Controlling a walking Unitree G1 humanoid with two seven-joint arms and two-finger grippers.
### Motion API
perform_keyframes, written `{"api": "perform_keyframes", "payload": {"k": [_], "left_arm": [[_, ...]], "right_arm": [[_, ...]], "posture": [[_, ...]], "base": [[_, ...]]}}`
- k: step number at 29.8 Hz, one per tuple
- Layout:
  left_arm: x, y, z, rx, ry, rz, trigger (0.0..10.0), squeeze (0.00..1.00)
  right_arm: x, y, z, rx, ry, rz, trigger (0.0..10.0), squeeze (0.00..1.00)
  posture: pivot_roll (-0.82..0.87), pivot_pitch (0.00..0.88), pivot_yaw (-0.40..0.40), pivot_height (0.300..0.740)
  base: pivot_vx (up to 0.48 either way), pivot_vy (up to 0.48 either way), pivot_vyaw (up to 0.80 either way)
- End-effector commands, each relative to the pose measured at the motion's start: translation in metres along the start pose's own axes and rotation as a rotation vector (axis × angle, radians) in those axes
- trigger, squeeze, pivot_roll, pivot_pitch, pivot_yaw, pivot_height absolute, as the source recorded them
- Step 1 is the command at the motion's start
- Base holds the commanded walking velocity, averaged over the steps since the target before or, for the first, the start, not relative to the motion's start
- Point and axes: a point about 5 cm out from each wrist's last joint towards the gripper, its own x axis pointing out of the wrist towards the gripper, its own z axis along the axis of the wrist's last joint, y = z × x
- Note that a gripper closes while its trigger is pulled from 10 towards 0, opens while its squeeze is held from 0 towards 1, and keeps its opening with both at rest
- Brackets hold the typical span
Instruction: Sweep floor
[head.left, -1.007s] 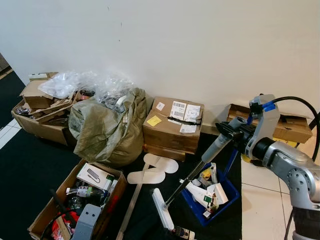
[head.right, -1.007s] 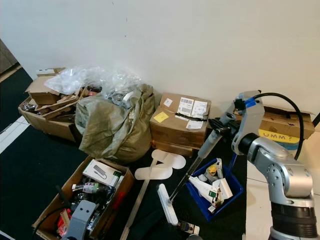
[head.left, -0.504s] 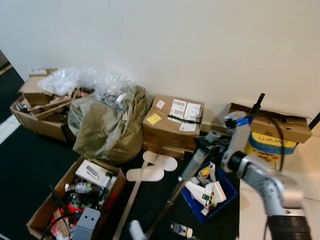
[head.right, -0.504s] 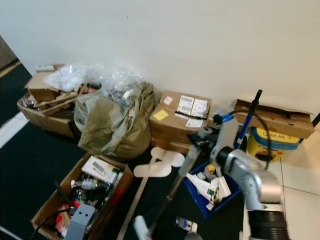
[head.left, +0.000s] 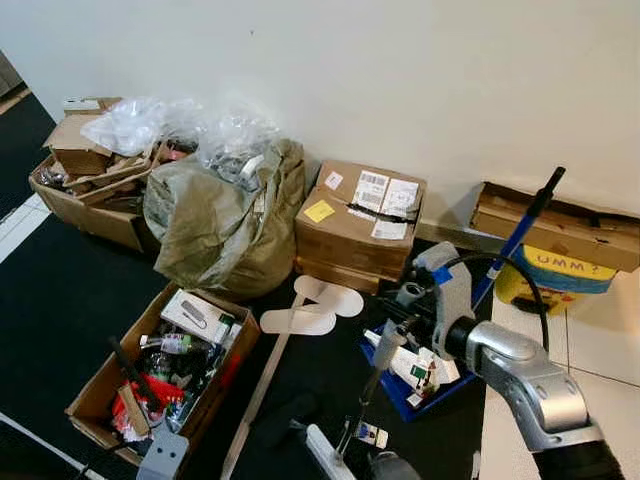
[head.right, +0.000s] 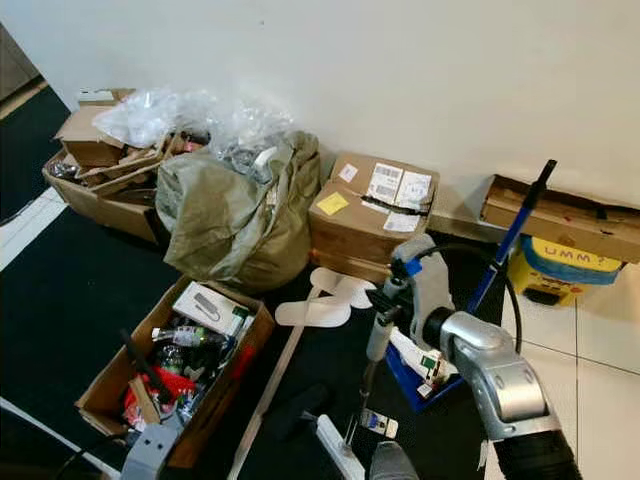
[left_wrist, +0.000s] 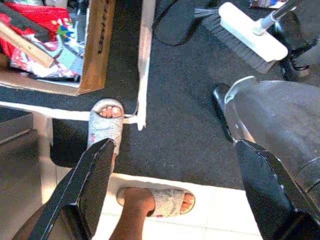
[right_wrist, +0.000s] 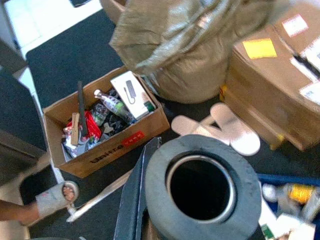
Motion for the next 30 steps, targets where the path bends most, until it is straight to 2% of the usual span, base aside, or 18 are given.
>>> {"api": "perform_keyframes", "payload": {"k": [1,2,4,7,9,12,16,21,30], "left_arm": [[-0.006,0.006,-0.012,0.006,0.038,0.009,10.0,0.00],[-0.006,0.006,-0.011,0.006,0.029,0.009,10.0,0.00],[-0.005,0.006,-0.010,0.006,0.026,0.010,10.0,0.00],[-0.005,0.006,-0.009,0.006,0.024,0.010,10.0,0.00],[-0.005,0.006,-0.008,0.007,0.020,0.010,10.0,0.00],[-0.005,0.007,-0.007,0.008,0.019,0.010,10.0,0.00],[-0.005,0.007,-0.006,0.005,0.014,0.013,10.0,0.00],[-0.005,0.008,-0.006,0.003,0.012,0.015,10.0,0.00],[-0.005,0.009,-0.008,-0.003,0.013,0.019,10.0,0.00]], "right_arm": [[0.001,0.000,0.000,-0.067,0.001,-0.010,10.0,0.00],[0.004,-0.002,0.013,-0.137,-0.072,-0.023,10.0,0.00],[0.004,-0.003,0.017,-0.160,-0.091,-0.026,10.0,0.00],[0.004,-0.003,0.019,-0.183,-0.102,-0.025,10.0,0.00],[0.004,-0.004,0.027,-0.264,-0.123,0.000,10.0,0.00],[0.005,-0.005,0.030,-0.300,-0.136,0.003,10.0,0.00],[0.005,-0.016,0.037,-0.413,-0.117,-0.011,10.0,0.00],[0.005,-0.019,0.041,-0.428,-0.129,-0.014,10.0,0.00],[0.000,-0.031,0.051,-0.508,-0.134,-0.065,10.0,0.00]], "posture": [[-0.06,0.258,0.112,0.740],[-0.06,0.257,0.112,0.740],[-0.06,0.257,0.112,0.740],[-0.06,0.258,0.113,0.740],[-0.06,0.255,0.114,0.740],[-0.06,0.253,0.112,0.740],[-0.05,0.252,0.110,0.740],[-0.05,0.255,0.109,0.740],[-0.05,0.255,0.112,0.740]], "base": [[0.000,0.000,0.00],[0.000,0.000,0.00],[0.000,0.000,0.00],[0.000,0.000,0.00],[0.000,0.000,0.00],[0.000,0.000,0.00],[0.000,0.000,0.00],[0.000,0.000,0.00],[0.000,0.000,0.00]]}}
